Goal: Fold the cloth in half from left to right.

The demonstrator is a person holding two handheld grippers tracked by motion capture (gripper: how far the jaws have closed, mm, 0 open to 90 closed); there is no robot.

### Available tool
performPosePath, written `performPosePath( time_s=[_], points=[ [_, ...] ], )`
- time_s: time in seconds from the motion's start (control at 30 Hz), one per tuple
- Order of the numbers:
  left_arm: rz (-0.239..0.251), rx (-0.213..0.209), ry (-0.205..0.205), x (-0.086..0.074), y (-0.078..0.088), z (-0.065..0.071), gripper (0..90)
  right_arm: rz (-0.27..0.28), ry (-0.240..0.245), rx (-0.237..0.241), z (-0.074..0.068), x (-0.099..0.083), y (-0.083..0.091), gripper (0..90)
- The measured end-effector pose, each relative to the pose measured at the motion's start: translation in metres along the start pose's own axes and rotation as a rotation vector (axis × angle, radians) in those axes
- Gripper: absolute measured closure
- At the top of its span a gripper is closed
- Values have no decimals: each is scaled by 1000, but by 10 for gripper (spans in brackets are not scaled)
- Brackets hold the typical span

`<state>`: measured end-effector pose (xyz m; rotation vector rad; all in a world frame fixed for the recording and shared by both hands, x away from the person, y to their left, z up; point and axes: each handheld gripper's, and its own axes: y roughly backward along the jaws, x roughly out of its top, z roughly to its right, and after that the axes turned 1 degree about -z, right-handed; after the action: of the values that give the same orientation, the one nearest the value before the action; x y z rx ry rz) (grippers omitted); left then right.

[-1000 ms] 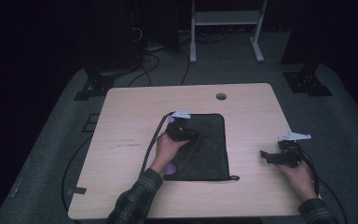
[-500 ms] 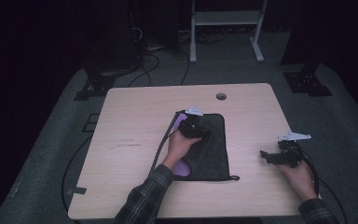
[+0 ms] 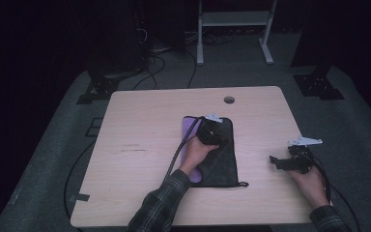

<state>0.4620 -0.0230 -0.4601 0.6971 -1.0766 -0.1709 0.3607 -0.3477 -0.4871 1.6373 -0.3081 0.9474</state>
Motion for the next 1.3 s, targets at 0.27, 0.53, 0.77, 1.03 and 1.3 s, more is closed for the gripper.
performPosePath(
  time_s=[0.27, 0.53, 0.77, 1.03, 1.3],
  points=[
    [27, 5, -14, 6, 13, 4, 529, 1, 1, 2, 0, 0, 0, 90],
    [29, 87, -28, -4, 49, -1, 270, -1, 1, 4, 0, -1, 1, 90],
    [40, 161, -20, -29, 85, -9, 178, 0, 7, 9, 1, -2, 2, 90],
    [6, 267, -21, -62, 124, -20, 66, -1, -1, 2, 1, -1, 1, 91],
    [-77, 328, -35, -101, 152, -28, 10, -1, -7, -4, 0, 0, 1, 90]
  ],
)
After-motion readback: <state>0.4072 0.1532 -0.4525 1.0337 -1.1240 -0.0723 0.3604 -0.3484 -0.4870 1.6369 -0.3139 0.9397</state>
